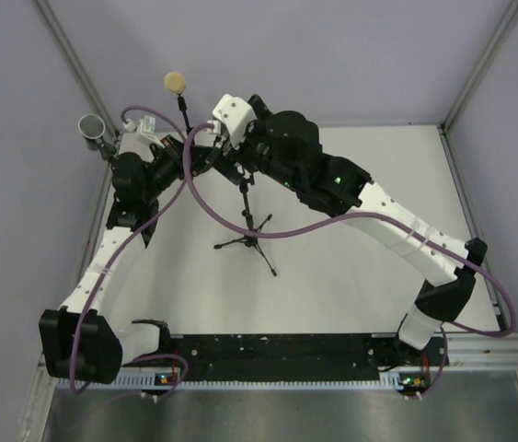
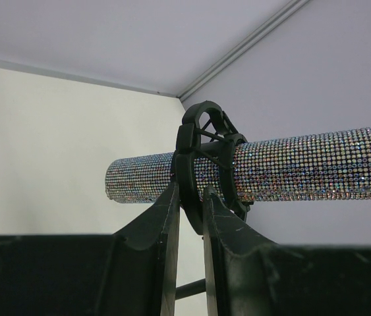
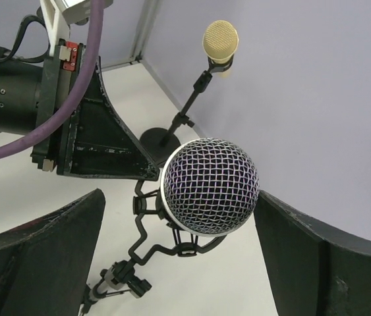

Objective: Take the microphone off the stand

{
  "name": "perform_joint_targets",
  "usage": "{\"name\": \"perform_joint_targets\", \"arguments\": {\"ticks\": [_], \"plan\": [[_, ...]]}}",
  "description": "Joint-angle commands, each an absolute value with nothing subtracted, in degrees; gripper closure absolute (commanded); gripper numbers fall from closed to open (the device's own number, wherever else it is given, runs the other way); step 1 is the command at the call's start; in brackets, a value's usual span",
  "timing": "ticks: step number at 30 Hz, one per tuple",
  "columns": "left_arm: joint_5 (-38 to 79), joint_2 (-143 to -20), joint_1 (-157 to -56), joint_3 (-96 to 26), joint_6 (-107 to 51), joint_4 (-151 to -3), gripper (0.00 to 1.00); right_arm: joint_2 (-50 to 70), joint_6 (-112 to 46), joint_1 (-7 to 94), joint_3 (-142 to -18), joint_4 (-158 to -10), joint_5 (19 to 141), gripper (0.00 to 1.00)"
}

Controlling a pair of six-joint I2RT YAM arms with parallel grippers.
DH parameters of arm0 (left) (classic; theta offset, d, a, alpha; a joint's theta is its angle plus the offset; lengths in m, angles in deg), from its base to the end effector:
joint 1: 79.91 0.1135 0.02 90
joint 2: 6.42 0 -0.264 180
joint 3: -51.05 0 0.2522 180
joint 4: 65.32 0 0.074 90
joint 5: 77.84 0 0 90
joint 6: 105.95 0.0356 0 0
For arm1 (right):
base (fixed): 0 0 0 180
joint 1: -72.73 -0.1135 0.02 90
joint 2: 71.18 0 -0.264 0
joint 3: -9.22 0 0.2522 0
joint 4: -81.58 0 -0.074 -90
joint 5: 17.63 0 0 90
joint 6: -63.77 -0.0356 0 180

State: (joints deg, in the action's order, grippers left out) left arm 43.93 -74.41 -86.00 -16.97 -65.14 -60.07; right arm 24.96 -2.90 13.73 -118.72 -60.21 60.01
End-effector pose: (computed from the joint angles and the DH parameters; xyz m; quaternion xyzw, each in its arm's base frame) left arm 0.2735 -0.0480 0.3680 -0.0499 0.6770 -0.4931 0.5440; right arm 0.1974 0.3138 0.4967 -0.4339 0.6052 0.1265 0.6553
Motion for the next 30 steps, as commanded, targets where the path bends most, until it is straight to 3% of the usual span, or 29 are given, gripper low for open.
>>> {"name": "perform_joint_targets", "arguments": {"ticks": [1, 16, 25, 30], "plan": [[43.1, -73.5, -85.4, -15.8, -61.5, -60.7, 1.00, 24.5, -5.7, 15.6, -118.5, -64.5, 59.6, 0.08], [43.3, -73.6, -85.4, -15.6, -61.6, -60.3, 1.00, 25.2, -7.8, 18.0, -114.5, -66.5, 64.9, 0.30], [43.4, -74.0, -85.4, -15.8, -61.6, -60.2, 1.00, 25.2, -7.8, 18.0, -116.2, -65.8, 64.5, 0.61], [42.9, -74.0, -85.4, -15.8, -61.6, -60.4, 1.00, 24.4, -7.6, 18.0, -117.2, -65.2, 64.5, 0.68]]}}
